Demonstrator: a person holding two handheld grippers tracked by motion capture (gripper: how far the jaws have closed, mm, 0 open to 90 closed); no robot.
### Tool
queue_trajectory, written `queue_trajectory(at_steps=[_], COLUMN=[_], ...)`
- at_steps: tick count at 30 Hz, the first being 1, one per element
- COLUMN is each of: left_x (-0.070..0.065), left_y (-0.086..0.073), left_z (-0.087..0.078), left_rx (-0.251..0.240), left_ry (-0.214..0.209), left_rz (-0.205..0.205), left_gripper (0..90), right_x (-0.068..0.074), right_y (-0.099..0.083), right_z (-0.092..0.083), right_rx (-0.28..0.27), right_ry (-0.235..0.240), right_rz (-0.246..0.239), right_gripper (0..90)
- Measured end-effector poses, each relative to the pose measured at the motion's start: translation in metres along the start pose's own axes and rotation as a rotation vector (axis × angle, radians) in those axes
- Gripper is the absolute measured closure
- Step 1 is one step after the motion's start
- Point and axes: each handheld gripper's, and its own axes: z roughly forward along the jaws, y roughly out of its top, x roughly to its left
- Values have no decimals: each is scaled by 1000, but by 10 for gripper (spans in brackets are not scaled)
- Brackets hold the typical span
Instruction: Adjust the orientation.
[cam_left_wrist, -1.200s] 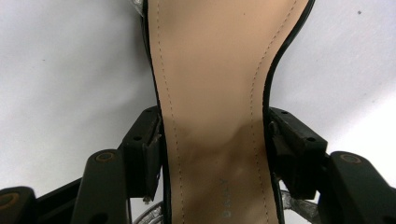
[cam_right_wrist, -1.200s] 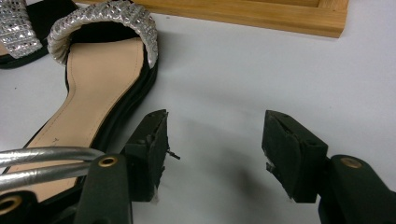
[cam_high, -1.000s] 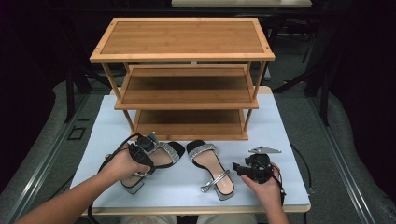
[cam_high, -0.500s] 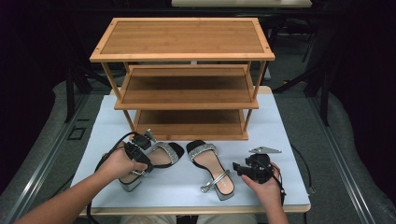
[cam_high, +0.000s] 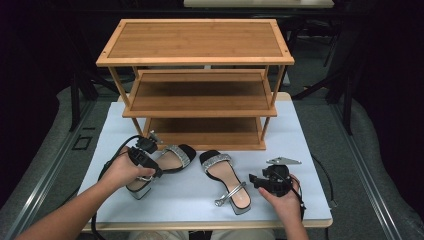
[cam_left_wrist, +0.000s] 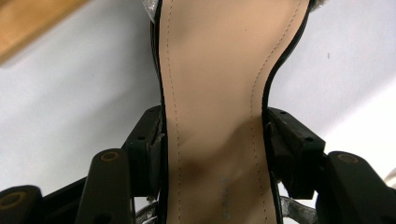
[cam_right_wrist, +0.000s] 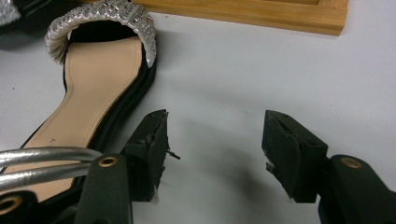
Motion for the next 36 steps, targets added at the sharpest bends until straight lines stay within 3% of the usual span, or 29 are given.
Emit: queue_trajectory(at_steps=[14,15,17,24,25,31,36], left_x=[14,14,18,18,15,16,19], left_y=[33,35,37,42,43,42,42], left_z=[19,20,22,30,32,35,34], left_rx=[-58,-69,-70,-87,-81,-70,-65], left_ry=[33,30,41,42,46,57,34], left_rz=[-82,-100,-88,-117,-141,-128,-131], left_gripper=[426,426,426,422,421,422,420], right_x=[-3,-3,-3,-3,-3,-3,-3], right_y=[-1,-1,-1,-1,-1,-1,-1], right_z=[0,0,0,1,1,1,1], right_rx=[-1,-2,-4,0,0,-4,1], right_ry=[-2,-3,-7,-4,-2,-1,4], right_rz=[2,2,5,5,5,5,3], right_gripper=[403,403,403,403,403,403,403])
